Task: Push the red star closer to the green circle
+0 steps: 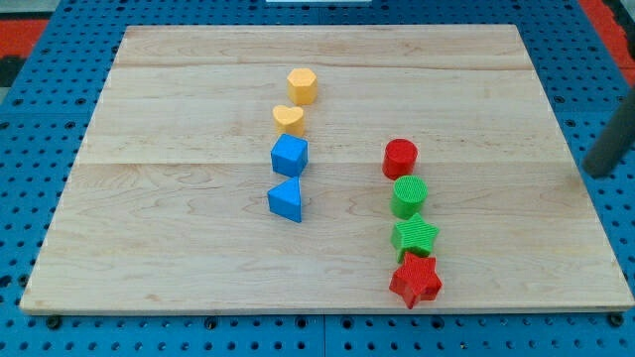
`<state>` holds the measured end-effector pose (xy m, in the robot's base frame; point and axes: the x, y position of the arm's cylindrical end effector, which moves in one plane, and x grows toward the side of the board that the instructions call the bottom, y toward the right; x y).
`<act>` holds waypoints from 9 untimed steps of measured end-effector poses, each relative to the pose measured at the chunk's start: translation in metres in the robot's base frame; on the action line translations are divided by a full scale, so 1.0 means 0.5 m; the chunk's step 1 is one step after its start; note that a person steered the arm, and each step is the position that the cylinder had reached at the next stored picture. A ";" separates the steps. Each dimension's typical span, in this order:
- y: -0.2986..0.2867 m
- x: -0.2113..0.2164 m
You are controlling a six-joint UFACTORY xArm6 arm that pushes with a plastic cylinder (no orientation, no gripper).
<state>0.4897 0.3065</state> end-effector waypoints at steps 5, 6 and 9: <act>-0.445 0.258; -0.570 0.255; -0.554 0.160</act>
<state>0.5695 0.0296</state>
